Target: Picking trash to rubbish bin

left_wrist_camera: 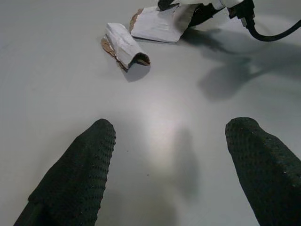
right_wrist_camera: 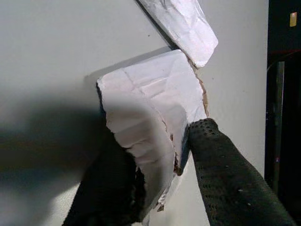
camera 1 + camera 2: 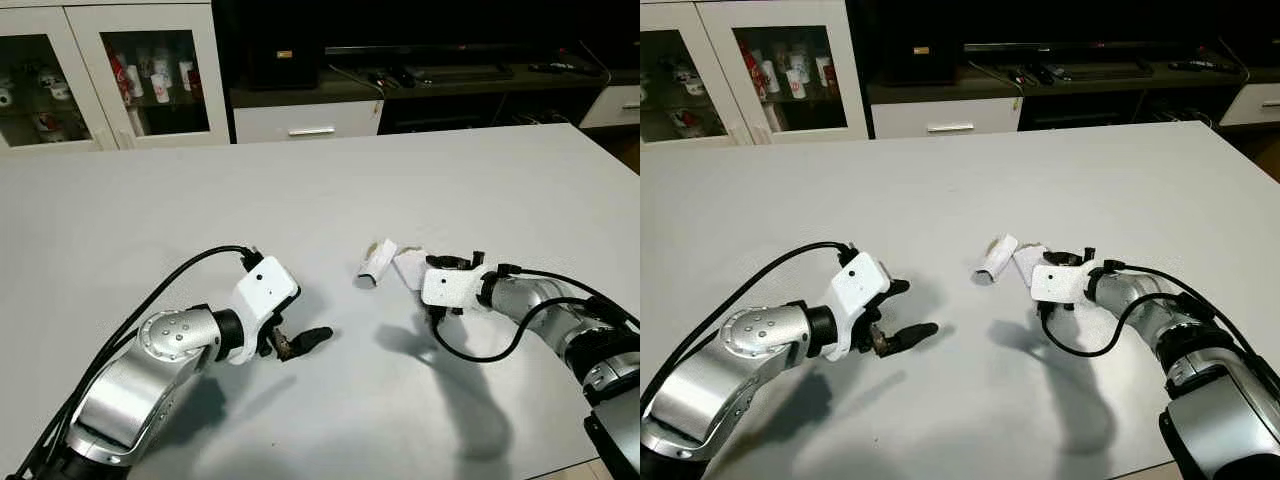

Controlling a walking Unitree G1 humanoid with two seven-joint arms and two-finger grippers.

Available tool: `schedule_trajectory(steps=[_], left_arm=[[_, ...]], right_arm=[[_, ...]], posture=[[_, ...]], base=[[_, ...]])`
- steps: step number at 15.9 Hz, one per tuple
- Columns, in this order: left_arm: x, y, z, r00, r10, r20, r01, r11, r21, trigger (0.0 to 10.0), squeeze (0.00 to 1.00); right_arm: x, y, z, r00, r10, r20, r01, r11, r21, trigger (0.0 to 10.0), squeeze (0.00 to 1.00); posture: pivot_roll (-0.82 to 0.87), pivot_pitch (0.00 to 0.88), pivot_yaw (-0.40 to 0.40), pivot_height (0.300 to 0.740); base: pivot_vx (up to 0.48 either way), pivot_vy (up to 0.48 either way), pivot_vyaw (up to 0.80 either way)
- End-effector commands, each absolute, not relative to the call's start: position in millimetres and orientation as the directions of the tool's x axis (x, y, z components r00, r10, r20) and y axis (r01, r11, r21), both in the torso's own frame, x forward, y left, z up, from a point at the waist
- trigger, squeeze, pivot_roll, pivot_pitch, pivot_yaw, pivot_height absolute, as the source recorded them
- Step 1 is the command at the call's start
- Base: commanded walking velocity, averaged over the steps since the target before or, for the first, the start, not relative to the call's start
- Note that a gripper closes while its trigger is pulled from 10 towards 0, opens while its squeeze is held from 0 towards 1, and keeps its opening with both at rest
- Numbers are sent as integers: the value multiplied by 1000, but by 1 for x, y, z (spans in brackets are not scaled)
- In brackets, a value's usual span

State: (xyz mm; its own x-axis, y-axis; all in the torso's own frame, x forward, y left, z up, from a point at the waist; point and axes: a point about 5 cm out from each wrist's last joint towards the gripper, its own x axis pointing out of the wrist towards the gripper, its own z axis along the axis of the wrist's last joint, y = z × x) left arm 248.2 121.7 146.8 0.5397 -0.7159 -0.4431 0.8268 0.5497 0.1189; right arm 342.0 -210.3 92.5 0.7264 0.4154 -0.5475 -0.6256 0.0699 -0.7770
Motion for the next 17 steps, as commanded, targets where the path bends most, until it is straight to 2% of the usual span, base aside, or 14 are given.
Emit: schedule_trajectory(steps=[1, 8, 14, 15, 17], left_arm=[[247, 119, 148, 528, -728, -437, 836, 536, 118, 10000, 0], [250, 119, 149, 543, -723, -428, 828, 547, 125, 10000, 0], [256, 120, 151, 587, -705, -399, 799, 583, 145, 10000, 0], [262, 123, 153, 622, -683, -382, 773, 614, 161, 10000, 0], [267, 125, 154, 650, -662, -372, 750, 637, 177, 10000, 0]], right_arm=[[343, -212, 95, 727, 418, -545, -632, 96, -769, 0, 0], [347, -222, 111, 758, 431, -490, -612, 207, -764, 0, 0], [339, -251, 138, 828, 444, -343, -524, 394, -755, 0, 0], [337, -260, 152, 866, 424, -266, -460, 466, -755, 0, 0], [336, -264, 162, 888, 406, -218, -418, 510, -752, 0, 0]], posture=[[29, 0, -38, 740], [26, 0, -42, 740], [18, 0, -31, 740], [12, 0, -23, 740], [9, 0, -17, 740]], base=[[0, 0, 0], [0, 0, 0], [0, 0, 0], [0, 0, 0], [0, 0, 0]])
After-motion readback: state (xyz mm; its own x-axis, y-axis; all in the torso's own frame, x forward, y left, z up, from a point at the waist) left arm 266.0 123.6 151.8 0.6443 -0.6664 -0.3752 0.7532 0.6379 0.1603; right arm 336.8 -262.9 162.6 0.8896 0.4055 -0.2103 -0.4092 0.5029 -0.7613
